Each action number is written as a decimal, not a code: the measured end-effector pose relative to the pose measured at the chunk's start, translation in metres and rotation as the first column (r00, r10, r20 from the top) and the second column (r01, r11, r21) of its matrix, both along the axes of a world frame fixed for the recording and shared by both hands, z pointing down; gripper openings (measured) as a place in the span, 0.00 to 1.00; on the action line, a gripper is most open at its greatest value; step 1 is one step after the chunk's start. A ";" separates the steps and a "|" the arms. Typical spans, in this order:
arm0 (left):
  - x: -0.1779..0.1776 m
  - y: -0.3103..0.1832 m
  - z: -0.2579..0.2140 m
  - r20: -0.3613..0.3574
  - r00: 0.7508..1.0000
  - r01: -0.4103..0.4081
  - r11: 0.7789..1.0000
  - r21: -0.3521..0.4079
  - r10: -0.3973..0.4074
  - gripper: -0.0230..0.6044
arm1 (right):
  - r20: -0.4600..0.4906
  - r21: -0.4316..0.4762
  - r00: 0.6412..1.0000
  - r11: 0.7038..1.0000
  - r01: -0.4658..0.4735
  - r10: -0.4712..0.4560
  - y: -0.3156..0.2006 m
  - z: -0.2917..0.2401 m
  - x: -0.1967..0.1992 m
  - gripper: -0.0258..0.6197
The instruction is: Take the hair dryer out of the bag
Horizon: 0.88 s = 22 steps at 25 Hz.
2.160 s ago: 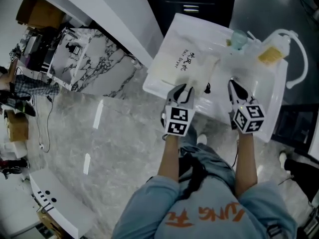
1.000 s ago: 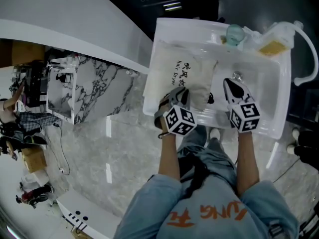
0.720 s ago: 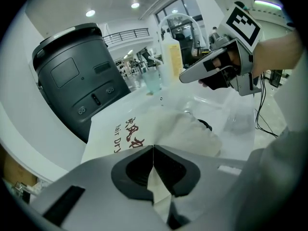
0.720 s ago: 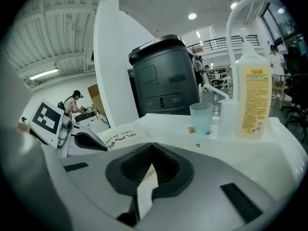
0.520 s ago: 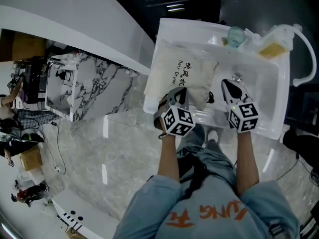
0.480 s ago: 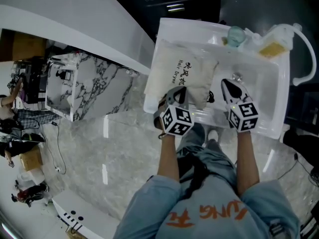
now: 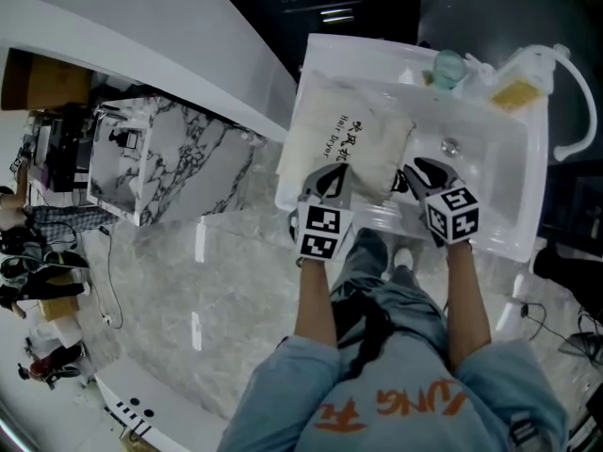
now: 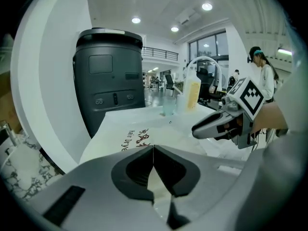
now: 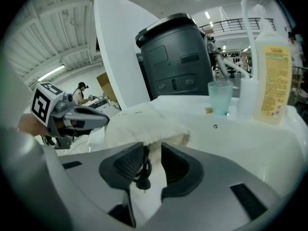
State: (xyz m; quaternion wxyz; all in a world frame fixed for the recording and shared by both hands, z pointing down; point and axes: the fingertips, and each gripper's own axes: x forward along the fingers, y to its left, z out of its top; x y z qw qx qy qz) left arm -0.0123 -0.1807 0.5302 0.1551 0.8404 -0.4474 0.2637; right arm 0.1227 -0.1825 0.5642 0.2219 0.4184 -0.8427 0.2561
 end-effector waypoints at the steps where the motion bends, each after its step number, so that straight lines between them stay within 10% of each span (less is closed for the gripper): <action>1: -0.001 0.001 0.000 -0.016 1.000 0.000 1.000 -0.004 0.000 0.04 | -0.012 -0.033 1.000 0.999 0.021 -0.022 0.003 0.008 -0.004 0.24; 22: -0.010 0.007 0.007 -0.124 0.980 -0.160 0.987 -0.026 0.156 0.04 | -0.033 -0.227 0.961 0.938 0.261 -0.275 -0.015 0.060 -0.082 0.54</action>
